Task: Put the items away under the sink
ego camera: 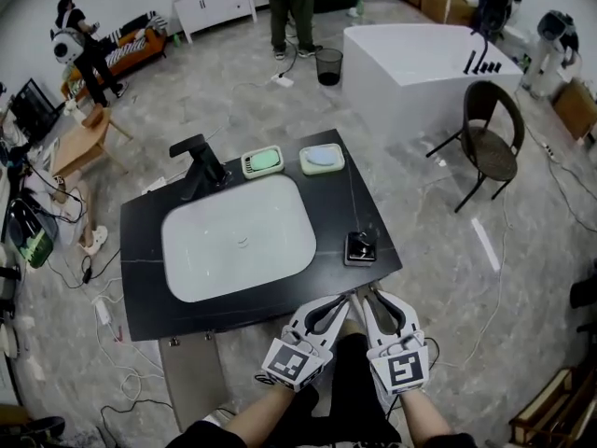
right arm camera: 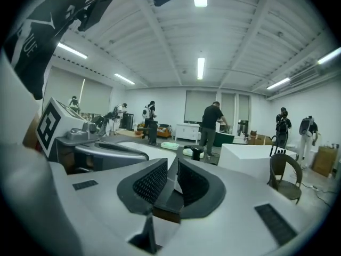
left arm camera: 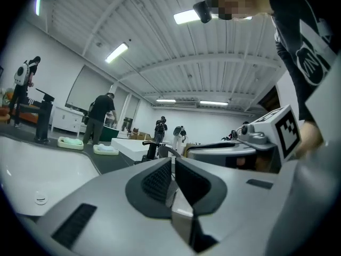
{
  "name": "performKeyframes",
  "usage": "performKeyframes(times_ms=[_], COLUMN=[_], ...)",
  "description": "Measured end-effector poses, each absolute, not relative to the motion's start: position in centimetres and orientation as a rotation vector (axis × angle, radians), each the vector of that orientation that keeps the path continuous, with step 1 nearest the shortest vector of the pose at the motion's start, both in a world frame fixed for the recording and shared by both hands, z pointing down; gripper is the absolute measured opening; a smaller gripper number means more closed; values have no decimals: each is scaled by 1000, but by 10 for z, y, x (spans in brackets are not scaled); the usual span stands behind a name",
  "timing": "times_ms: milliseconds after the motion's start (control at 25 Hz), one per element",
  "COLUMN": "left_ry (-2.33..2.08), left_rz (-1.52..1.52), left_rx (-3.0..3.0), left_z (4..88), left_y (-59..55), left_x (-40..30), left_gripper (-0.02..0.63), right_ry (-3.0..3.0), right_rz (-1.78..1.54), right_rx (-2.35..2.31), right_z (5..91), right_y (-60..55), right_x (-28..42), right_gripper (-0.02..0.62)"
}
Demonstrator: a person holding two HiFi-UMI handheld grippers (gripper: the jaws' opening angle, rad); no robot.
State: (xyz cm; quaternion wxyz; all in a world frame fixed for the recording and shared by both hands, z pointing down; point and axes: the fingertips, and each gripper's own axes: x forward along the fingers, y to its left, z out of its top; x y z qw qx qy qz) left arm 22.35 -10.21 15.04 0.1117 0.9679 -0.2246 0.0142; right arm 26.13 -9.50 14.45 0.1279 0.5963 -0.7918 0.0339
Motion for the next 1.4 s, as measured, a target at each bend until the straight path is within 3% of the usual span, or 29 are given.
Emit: performKeyframes(times_ms=[120, 200, 840, 1040, 1240, 1400], left_ry=[-752, -843, -1027, -1066, -994, -960], left_rz=[74, 104, 116, 186, 212, 308], left_rx=[2816, 2766, 2677, 2644, 2693, 2712], left_z=[156, 161, 185, 197, 206, 219], left_y=[-127, -146, -194, -194, -180, -178], left_x=[231, 232, 258, 254, 266, 280], left_gripper=[11, 11, 17, 151, 174, 230], right_ry=[-2334, -2368, -2567, -2577, -2569, -2591], right_rz=[124, 145, 92, 77, 81, 95], right_rx=[1651, 1573, 1283, 1248, 1264, 1263], right_z=[158, 168, 181, 182, 182, 181], right_y=[-127, -149, -220, -223, -220, -222], right_x=[281, 288, 275, 274, 276, 276], right_gripper=[63, 150, 160, 150, 152, 152])
